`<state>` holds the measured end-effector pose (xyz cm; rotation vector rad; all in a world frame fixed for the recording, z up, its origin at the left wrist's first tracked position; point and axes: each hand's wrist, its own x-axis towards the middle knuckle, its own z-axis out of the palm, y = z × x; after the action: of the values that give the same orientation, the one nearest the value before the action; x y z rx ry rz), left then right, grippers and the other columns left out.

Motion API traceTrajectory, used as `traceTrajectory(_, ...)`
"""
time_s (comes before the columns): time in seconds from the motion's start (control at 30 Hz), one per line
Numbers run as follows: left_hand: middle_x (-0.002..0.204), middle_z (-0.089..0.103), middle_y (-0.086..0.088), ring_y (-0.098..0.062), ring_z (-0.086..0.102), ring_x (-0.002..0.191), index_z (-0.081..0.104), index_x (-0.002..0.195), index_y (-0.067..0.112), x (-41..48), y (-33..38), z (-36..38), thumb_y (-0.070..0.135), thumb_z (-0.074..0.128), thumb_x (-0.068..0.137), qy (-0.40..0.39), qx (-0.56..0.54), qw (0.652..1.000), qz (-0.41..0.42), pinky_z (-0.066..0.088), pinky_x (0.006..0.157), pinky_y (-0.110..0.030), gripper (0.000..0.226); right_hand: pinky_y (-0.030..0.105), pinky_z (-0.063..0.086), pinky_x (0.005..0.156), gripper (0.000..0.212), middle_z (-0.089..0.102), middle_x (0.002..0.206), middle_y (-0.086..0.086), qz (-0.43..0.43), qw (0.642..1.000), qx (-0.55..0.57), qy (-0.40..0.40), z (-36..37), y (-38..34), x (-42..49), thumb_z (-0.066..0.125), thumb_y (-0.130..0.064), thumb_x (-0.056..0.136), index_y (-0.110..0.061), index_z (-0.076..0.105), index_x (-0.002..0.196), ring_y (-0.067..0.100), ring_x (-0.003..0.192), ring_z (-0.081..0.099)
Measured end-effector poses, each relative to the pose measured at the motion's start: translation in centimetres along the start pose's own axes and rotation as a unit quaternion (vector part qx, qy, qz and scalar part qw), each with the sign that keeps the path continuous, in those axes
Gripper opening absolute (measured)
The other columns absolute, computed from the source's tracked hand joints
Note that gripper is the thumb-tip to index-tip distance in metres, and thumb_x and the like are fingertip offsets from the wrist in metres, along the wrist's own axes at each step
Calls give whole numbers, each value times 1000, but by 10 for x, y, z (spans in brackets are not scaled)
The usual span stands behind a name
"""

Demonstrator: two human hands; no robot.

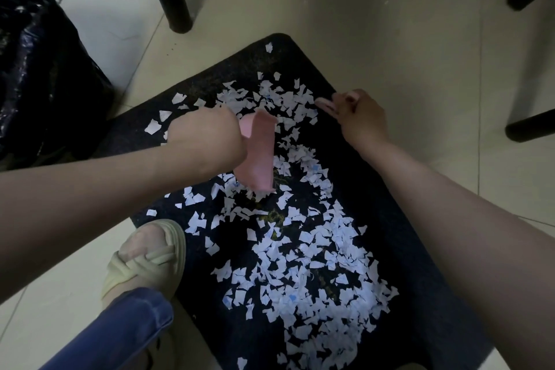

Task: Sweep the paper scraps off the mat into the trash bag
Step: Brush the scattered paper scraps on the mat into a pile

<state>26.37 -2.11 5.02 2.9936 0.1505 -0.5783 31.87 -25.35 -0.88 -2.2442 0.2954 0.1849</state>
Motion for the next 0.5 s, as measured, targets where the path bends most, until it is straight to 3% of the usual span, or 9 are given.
traceTrajectory(0.07, 68, 54, -2, -26, 56, 67, 66, 85, 18, 0, -1, 1, 28, 53, 84, 1, -2, 1000, 5, 31, 50, -22, 17, 10, 41, 71, 34, 67, 76, -9, -22, 995, -93, -40, 1, -5, -4, 45, -40, 100, -9, 57, 94, -6, 76, 65)
traceTrajectory(0.1, 68, 54, -2, -25, 56, 65, 66, 82, 17, 0, -3, 1, 28, 54, 84, 0, -6, 1000, 3, 30, 49, -21, 16, 17, 36, 64, 41, 63, 75, -6, -36, 989, -140, -30, 2, -8, -4, 42, -42, 101, -6, 61, 97, 2, 75, 63)
traceTrajectory(0.17, 67, 54, -2, -21, 52, 58, 66, 78, 17, -1, -5, 1, 31, 55, 84, -5, -15, 1000, -9, 30, 49, -22, 18, 24, 31, 64, 48, 59, 78, -5, -42, 984, -171, 5, 1, -10, 0, 39, -47, 100, -7, 65, 102, 13, 78, 57)
traceTrajectory(0.33, 66, 52, -1, -17, 44, 52, 67, 81, 19, -1, -4, 0, 31, 55, 85, -8, -20, 1000, -15, 33, 52, -24, 18, 15, 29, 66, 36, 60, 87, -8, -14, 985, -74, 157, -5, -18, -3, 44, -40, 100, -9, 60, 108, 7, 80, 52)
traceTrajectory(0.43, 67, 56, -3, -18, 48, 53, 65, 74, 16, -2, -2, 0, 27, 55, 84, -12, -25, 999, -17, 28, 47, -20, 18, 10, 40, 71, 26, 65, 79, -16, -1, 997, 22, 67, -2, -12, -4, 47, -30, 101, -6, 56, 99, -4, 75, 65)
traceTrajectory(0.5, 67, 57, -3, -18, 49, 53, 65, 75, 16, -2, -2, -1, 28, 55, 85, -13, -28, 999, -18, 28, 47, -20, 18, 5, 46, 69, 30, 62, 70, -5, -14, 999, 32, -19, 1, -10, -8, 47, -24, 102, 3, 54, 93, -14, 64, 63)
